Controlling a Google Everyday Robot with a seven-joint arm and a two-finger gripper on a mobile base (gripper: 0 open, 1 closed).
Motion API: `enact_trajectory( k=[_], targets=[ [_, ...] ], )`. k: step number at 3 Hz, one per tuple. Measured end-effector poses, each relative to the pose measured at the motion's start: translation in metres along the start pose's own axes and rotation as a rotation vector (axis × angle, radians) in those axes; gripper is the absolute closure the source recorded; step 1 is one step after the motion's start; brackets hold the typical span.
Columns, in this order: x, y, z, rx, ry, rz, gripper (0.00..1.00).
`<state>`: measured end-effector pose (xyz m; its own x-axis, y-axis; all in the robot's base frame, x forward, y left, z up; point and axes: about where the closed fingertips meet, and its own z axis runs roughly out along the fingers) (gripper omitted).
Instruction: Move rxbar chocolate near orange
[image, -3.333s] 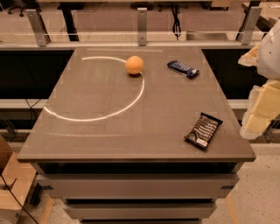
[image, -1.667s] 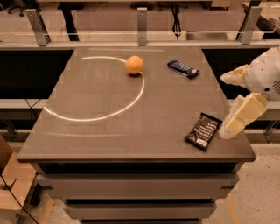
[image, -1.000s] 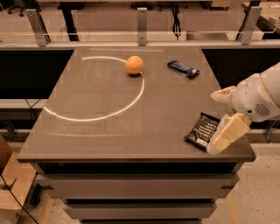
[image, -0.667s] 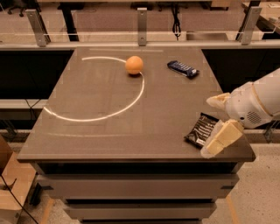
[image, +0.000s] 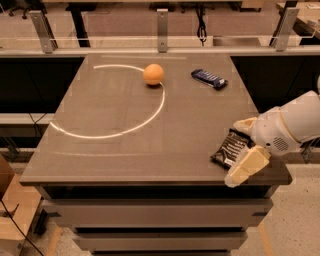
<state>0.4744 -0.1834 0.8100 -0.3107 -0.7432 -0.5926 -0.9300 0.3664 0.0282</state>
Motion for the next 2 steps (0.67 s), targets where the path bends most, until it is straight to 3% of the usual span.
enact_trajectory(
  k=[2],
  targets=[
    [0.0050,-0.0082,-0.0147,0.041,0.010,0.010,0.43]
  ],
)
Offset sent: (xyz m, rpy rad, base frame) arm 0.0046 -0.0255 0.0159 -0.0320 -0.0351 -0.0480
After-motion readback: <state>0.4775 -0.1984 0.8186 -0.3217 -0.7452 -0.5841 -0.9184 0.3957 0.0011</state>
